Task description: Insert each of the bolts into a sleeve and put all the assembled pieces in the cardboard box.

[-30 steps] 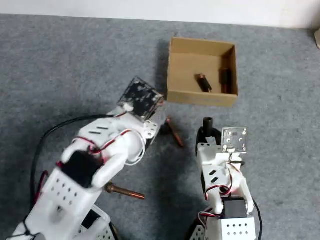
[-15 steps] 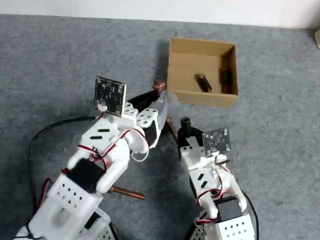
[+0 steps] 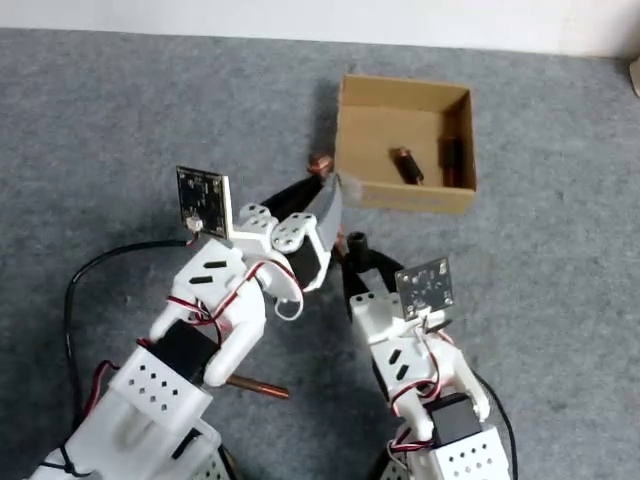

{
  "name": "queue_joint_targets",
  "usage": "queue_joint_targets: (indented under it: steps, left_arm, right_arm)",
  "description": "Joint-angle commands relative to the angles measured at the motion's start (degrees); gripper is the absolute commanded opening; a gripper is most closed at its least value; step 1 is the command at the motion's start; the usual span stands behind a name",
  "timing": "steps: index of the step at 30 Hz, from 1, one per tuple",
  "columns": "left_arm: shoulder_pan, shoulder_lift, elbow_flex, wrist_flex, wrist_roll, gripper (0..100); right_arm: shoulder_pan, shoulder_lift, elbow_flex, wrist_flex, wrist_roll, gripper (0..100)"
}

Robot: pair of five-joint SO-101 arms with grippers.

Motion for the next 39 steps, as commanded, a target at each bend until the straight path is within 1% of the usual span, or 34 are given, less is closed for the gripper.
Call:
queue_joint_targets:
  steps: [1,3,7,12,15,18,25,30,36,39]
  left_arm:
    - [0.9,-1.0,0.4,-2.0,0.4,0]
    - [1.0,-1.0,1.7,-2.9,0.4,0]
    - [1.0,-1.0,4.5,-7.4,0.4,0]
    - [1.0,-1.0,5.5,-9.9,0.4,0]
    - [1.0,-1.0,5.5,-11.3,0.4,0]
    - [1.5,-1.0,5.6,-11.3,0.4,0]
    - [2.5,-1.0,7.4,-11.3,0.4,0]
    - [2.1,-1.2,8.7,-11.3,0.1,0]
    - [0.9,-1.4,8.8,-11.3,0.0,0]
    - [0.7,-1.5,8.8,-11.3,0.0,0]
  right_arm:
    - [-0.5,-0.8,0.3,-1.9,-0.6,0.5]
    - [-0.5,-0.8,0.3,-1.8,-0.6,0.5]
    - [-0.5,-0.8,0.3,-1.6,-0.7,0.5]
    - [-0.7,-0.8,0.2,-1.6,-0.7,0.5]
    - [-3.2,-0.8,0.2,-0.9,-0.7,0.5]
    - [-4.8,-0.9,0.0,1.0,-0.6,0.5]
    - [-4.5,-0.9,-3.1,2.6,-0.6,0.5]
    - [-4.9,-0.9,-6.0,4.8,-0.7,0.5]
    - [-4.9,-0.9,-11.8,4.7,-0.7,0.5]
    - [-4.9,-0.9,-12.3,4.6,-0.7,0.5]
